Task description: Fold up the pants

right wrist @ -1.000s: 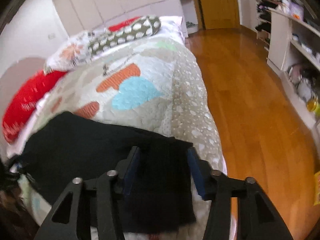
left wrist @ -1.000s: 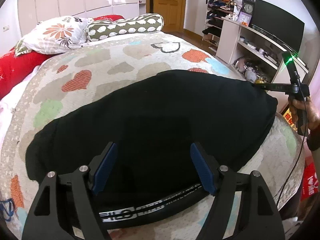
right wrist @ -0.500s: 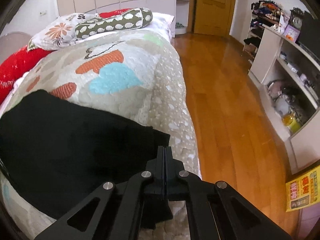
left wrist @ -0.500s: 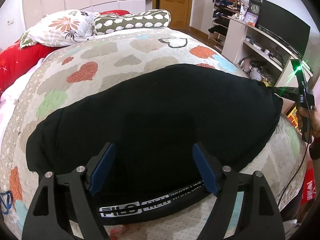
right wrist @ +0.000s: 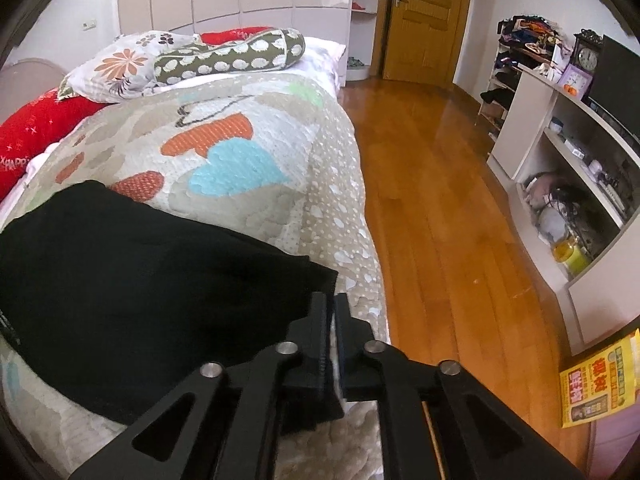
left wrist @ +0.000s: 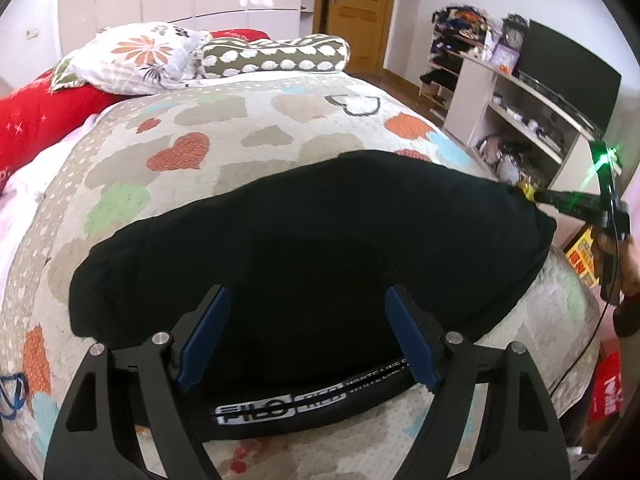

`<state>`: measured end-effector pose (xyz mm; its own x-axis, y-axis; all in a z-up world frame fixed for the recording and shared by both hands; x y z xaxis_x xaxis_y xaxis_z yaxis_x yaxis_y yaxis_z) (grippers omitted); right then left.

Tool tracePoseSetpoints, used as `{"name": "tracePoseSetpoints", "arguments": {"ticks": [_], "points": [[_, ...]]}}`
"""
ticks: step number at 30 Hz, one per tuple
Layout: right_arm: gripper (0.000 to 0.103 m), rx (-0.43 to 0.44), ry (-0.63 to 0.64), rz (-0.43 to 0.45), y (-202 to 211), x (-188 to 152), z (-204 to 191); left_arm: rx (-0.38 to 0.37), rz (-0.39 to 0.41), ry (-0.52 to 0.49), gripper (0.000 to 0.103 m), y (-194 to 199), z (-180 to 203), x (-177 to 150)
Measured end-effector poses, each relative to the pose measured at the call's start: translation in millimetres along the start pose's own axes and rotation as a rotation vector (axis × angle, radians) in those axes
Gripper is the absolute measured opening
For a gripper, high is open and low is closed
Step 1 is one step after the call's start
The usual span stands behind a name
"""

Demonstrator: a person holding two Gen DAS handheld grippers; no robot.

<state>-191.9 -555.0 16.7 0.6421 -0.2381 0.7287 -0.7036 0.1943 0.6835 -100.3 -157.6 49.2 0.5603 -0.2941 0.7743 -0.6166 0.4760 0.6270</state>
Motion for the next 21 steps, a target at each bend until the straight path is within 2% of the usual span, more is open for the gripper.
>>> {"name": "tracePoseSetpoints", "arguments": {"ticks": [1, 2, 8, 13, 16, 19, 21], "points": [[0.028, 0.001, 0.003, 0.004, 3.2, 0.7, -1.0, -0.001, 0.003, 0.013, 0.083, 1.6, -3.0, -0.1], [0.03, 0.003, 0.007, 0.009, 6.8, 1.6, -2.4, -0.002, 0.005, 0.026, 0.083, 3.4, -6.1, -0.3], [0.03, 0.023, 0.006, 0.02, 21.4, 1.2, -8.8, 0.01, -0.013, 0.096, 0.084, 10.5, -25.5, -6.7], [0.039, 0.105, -0.038, 0.018, 28.3, -4.3, -10.3, 0.049, 0.009, 0.141, 0.084, 24.9, -45.7, -11.4], [0.042, 0.169, -0.068, -0.02, 21.5, -13.0, -14.1, 0.077, 0.015, 0.175, 0.085, 29.9, -59.7, -15.1], [0.041, 0.173, -0.055, -0.068, 6.2, -22.4, -22.0, 0.102, 0.0, 0.204, 0.085, 29.9, -72.0, -20.1], [0.02, 0.165, -0.02, -0.073, 4.0, -25.7, -27.9, 0.111, 0.001, 0.212, 0.085, 32.7, -77.2, -21.9]]}}
Point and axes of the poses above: each gripper's, at about its wrist camera, not at the fingertips, and y roughly against the way its jaws point, z to its right, x to its top, the point moved 2 cm from there along -y, roughly the way its jaws point, and after that the axes turned 9 degrees about z, right-handed, at the moved point
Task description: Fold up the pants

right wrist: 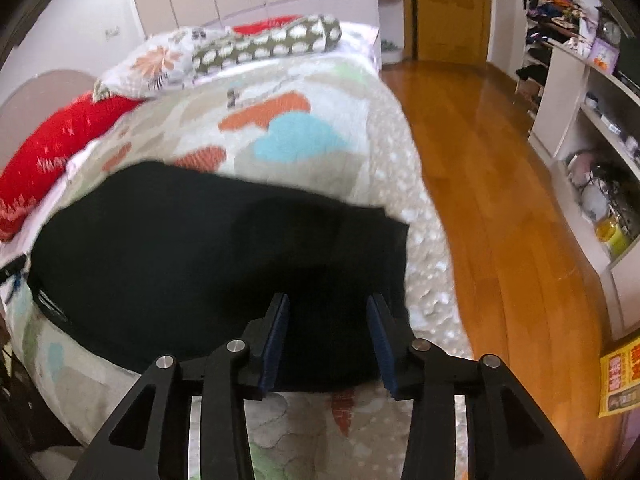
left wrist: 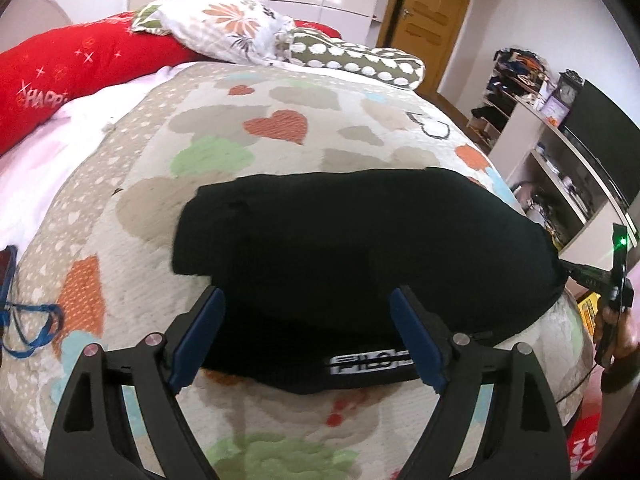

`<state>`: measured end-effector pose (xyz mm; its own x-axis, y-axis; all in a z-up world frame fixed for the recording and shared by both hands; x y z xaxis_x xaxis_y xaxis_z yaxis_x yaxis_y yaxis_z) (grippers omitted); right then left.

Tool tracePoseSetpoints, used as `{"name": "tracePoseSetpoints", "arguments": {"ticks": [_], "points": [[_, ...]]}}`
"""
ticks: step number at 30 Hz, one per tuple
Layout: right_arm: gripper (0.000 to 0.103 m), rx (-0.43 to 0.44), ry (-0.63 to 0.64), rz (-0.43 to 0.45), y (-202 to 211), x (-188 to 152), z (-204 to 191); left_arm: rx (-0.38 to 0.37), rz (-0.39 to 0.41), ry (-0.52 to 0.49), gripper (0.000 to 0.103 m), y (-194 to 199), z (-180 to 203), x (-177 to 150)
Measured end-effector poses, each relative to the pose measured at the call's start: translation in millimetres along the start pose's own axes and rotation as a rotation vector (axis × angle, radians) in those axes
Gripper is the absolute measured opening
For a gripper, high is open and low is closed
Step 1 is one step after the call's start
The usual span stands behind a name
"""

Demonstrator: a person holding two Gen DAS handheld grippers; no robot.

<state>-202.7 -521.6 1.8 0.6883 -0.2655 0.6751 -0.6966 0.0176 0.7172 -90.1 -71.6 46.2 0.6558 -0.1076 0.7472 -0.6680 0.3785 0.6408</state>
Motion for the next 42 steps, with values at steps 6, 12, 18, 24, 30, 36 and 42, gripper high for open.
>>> {"name": "tracePoseSetpoints", "arguments": {"ticks": [6, 12, 18, 24, 30, 36, 42], "points": [[0.007, -0.008, 0.049, -0.01, 11.8, -3.9, 0.5, 0.044, 0.033, -0.006, 0.085, 7.5, -14.9, 0.0], [0.037, -0.029, -0.015, 0.042, 23.2, 3.8, 3.8, 0.066, 0.043, 0.06, 0.085, 13.1, -37.4, 2.6], [0.049, 0.349, 0.057, 0.12, 50.5, 26.4, -79.9, 0.046, 0.045, 0.192, 0.087, 3.9, -63.2, 13.1], [0.049, 0.656, 0.238, 0.092, 25.6, 24.5, -211.5, 0.054, 0.018, 0.343, 0.087, -19.8, -97.2, 12.5], [0.049, 0.742, 0.416, 0.041, -9.7, 8.7, -303.8, -0.059, 0.007, 0.482, 0.087, -35.6, -108.9, 7.4], [0.048, 0.656, 0.616, 0.063, -28.4, -16.7, -349.1, -0.125, -0.009, 0.476, 0.087, -53.3, -98.0, 12.8], [0.0, 0.7, 0.499, 0.07, -25.1, 11.7, -331.5, -0.196, 0.068, 0.4, 0.071, -30.0, -75.6, 43.1]]}}
Point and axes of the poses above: each gripper's, at about its wrist camera, not at the fingertips, and y roughly against the way its jaws point, z to its right, x to its top, the point moved 2 cm from there along -y, roughly the way its jaws point, and after that the axes turned 9 degrees about z, right-handed, at the moved point
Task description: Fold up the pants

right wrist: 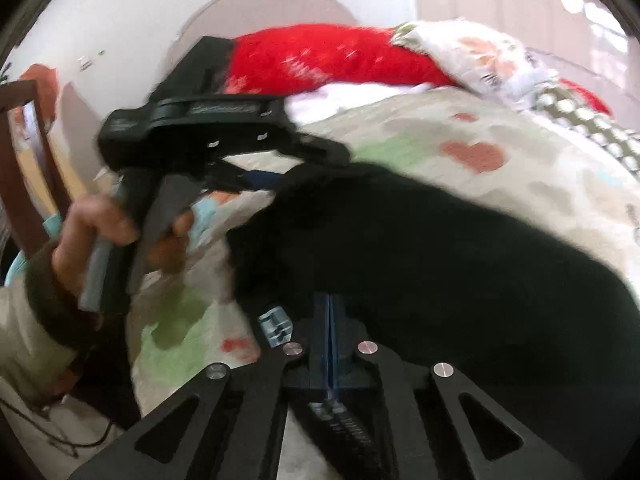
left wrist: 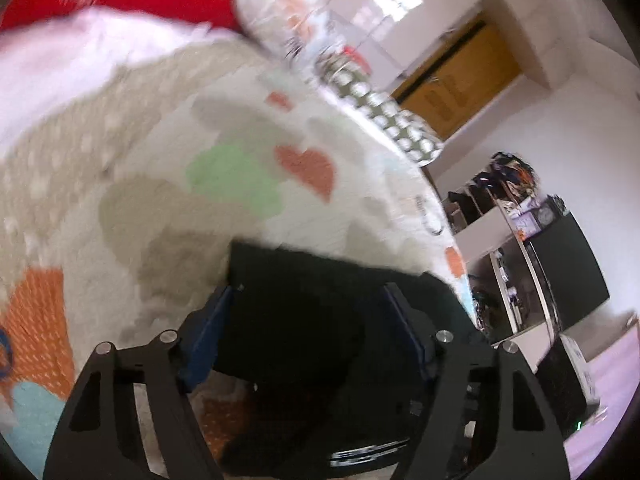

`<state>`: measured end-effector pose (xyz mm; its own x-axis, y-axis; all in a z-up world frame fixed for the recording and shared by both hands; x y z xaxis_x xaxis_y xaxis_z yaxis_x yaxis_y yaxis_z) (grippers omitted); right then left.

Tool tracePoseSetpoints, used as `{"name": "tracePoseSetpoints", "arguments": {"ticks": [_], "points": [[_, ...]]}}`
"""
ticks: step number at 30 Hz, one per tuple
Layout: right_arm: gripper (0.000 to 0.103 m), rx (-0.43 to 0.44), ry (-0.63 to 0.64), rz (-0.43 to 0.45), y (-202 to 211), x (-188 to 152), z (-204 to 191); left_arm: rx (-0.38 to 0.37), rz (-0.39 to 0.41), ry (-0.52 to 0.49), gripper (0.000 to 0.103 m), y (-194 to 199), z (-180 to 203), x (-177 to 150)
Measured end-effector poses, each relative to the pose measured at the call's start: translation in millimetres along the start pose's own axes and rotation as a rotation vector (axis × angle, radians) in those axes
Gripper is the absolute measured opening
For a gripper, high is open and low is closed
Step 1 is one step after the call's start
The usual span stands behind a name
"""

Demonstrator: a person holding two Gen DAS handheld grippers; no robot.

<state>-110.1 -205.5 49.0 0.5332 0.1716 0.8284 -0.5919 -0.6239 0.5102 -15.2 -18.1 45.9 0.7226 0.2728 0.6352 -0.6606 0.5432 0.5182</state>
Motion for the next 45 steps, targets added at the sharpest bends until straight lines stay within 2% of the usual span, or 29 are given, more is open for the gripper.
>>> {"name": "tracePoseSetpoints", "arguments": {"ticks": [2, 4, 6, 7, 9, 10, 11, 13, 15, 16, 18, 19, 20, 21, 27, 29, 31, 35, 38, 39, 40, 41, 43, 45], "points": [[0.0, 0.018, -0.044, 0.026, 10.7, 4.8, 7.2, -0.02, 0.003, -0.028, 0.063, 8.3, 11.9, 6.0], [0.0, 0.033, -0.058, 0.043, 21.4, 6.0, 8.9, -0.029, 0.006, -0.046, 0.063, 14.4, 19.6, 7.0], [0.0, 0.018, -0.031, 0.058, 25.3, 4.9, 3.6, -0.005, 0.005, -0.05, 0.063, 12.6, 20.4, 6.0], [0.004, 0.003, -0.01, 0.07, 22.8, 4.1, -0.8, 0.001, -0.001, -0.044, 0.063, 10.5, 18.9, 5.5], [0.025, -0.007, -0.009, 0.057, 12.8, 3.1, -4.8, 0.009, -0.009, -0.025, 0.063, 6.5, 15.6, 5.0], [0.052, -0.006, -0.019, 0.041, 11.2, -0.7, -9.3, 0.006, -0.009, -0.018, 0.063, 6.1, 14.8, 5.5], [0.062, -0.005, -0.021, 0.025, 5.3, -4.2, -12.5, 0.004, -0.008, -0.016, 0.063, 6.0, 14.5, 5.7], [0.059, -0.026, 0.017, 0.01, -4.3, -8.2, -17.6, 0.002, -0.006, -0.015, 0.063, 6.5, 14.5, 7.5], [0.054, -0.143, 0.059, -0.032, -17.3, -13.6, -15.8, 0.001, -0.006, -0.014, 0.063, 6.2, 14.7, 8.1], [0.045, -0.145, 0.04, -0.043, -21.8, -14.7, -11.6, 0.001, -0.006, -0.012, 0.063, 5.5, 14.7, 8.4], [0.042, -0.119, 0.025, -0.035, -23.5, -14.3, -8.0, 0.009, -0.01, -0.014, 0.063, 5.7, 15.1, 8.7], [0.029, -0.105, 0.037, -0.033, -22.4, -13.2, -9.8, 0.013, -0.012, -0.015, 0.063, 5.5, 15.8, 9.3], [0.004, -0.085, 0.043, -0.026, -18.7, -11.5, -12.0, 0.013, -0.013, -0.016, 0.063, 6.3, 16.6, 9.7], [0.001, -0.061, 0.039, -0.022, -14.7, -9.2, -14.3, 0.011, -0.012, -0.015, 0.063, 7.5, 17.6, 10.0], [0.0, -0.004, -0.006, 0.033, 27.5, 8.2, -16.3, 0.0, 0.014, -0.031, 0.063, 32.3, 27.9, 4.7], [0.0, 0.012, -0.006, 0.03, 38.5, 7.2, -21.4, -0.005, 0.008, -0.027, 0.063, 38.1, 25.4, -5.9], [0.0, 0.017, 0.016, 0.009, 42.0, 0.9, -28.8, 0.025, -0.028, -0.021, 0.063, 31.7, 14.8, -22.1], [0.001, 0.002, -0.006, -0.069, 13.1, -23.2, -29.3, 0.147, -0.103, -0.011, 0.063, 7.4, -12.6, -47.2], [0.008, -0.011, -0.027, -0.082, -3.6, -31.9, -28.6, 0.163, -0.084, 0.007, 0.066, 9.3, -20.1, -49.5], [0.011, 0.011, -0.05, -0.078, 0.2, -29.2, -27.1, 0.158, -0.073, 0.002, 0.072, 12.8, -18.5, -48.4], [0.026, 0.038, -0.074, -0.069, 8.1, -25.1, -25.4, 0.156, -0.055, -0.016, 0.082, 17.0, -14.6, -46.9], [0.044, 0.042, -0.082, -0.055, 16.2, -22.1, -23.6, 0.158, -0.039, -0.039, 0.086, 20.6, -10.3, -46.4], [0.054, 0.023, -0.078, -0.014, 36.9, -16.1, -16.3, 0.161, -0.026, -0.086, 0.09, 23.3, -0.2, -47.5], [0.054, 0.012, -0.122, 0.015, 56.9, -14.6, 0.5, 0.156, -0.047, -0.112, 0.093, 17.6, 5.2, -51.2]]}}
Point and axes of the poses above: each gripper's, at about its wrist camera, not at the fingertips, and y roughly against the way its jaws point, z to its right, x to its top, the point moved 2 cm from there along -y, roughly the way its jaws point, and after that the axes turned 9 degrees about z, right-handed, at the moved point
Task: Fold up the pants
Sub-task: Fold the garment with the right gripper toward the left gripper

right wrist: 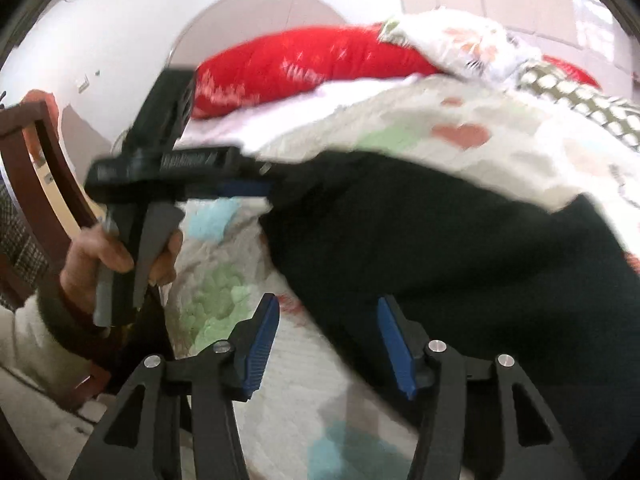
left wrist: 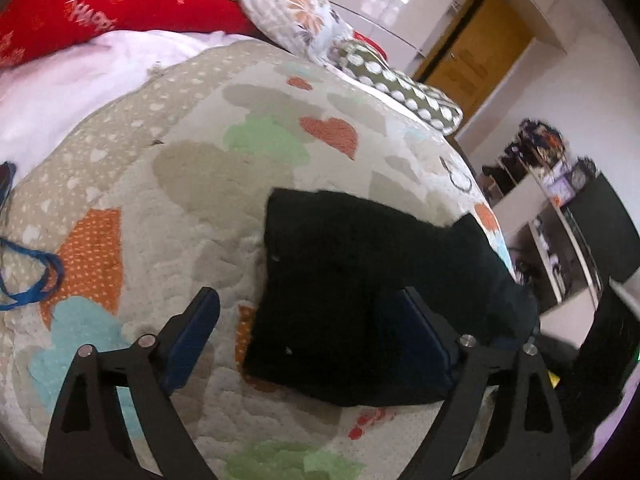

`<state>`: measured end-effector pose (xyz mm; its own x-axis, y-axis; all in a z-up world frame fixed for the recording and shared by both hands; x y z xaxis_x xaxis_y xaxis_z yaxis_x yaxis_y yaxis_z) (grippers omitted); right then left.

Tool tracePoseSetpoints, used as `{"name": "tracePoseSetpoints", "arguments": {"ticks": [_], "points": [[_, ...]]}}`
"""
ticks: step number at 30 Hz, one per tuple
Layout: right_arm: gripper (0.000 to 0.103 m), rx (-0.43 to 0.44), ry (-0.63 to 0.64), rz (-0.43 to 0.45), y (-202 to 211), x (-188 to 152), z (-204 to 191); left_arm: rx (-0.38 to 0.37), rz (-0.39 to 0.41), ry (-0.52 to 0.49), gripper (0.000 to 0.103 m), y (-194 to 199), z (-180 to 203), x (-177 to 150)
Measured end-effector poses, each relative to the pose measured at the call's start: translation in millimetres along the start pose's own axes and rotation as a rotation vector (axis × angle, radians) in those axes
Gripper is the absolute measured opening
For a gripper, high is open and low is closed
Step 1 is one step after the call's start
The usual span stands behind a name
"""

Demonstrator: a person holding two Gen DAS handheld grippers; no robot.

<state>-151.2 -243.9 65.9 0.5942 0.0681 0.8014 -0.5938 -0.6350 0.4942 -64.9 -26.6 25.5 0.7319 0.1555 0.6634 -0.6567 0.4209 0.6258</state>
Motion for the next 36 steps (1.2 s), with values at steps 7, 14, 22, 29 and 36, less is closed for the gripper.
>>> {"name": "tracePoseSetpoints", "arguments": {"ticks": [7, 14, 22, 29, 36], "points": [[0.054, -0.144, -0.142, 0.065, 28.7, -4.0, 66.5, 0.016, -0.064, 0.06, 0.103, -32.7, -0.3, -13.9], [0.055, -0.213, -0.307, 0.047, 15.1, -21.5, 115.4, -0.012, -0.065, -0.02, 0.028, -43.4, 20.7, -8.1], [0.06, -0.138, -0.213, 0.012, -12.9, -11.7, 75.2, -0.001, 0.011, -0.056, 0.016, 0.8, 6.6, 13.6], [0.059, -0.168, -0.183, 0.076, -5.6, 23.4, 87.2, 0.044, -0.034, -0.034, 0.025, -15.8, -4.9, -7.0], [0.061, -0.35, -0.169, 0.046, -30.7, 61.9, 139.5, 0.072, -0.045, -0.015, 0.056, -19.6, -6.7, -14.6]]}}
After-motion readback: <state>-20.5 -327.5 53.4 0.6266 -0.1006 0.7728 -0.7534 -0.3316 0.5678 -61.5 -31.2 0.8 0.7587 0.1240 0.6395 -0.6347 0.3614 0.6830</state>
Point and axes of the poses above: each gripper's, at about its wrist camera, not at the fingertips, and y roughly against the way its jaws point, z to its right, x to its top, the point moved 2 cm from there along -y, roughly the way its jaws point, and after that the axes turned 9 degrees about z, right-handed, at the moved point
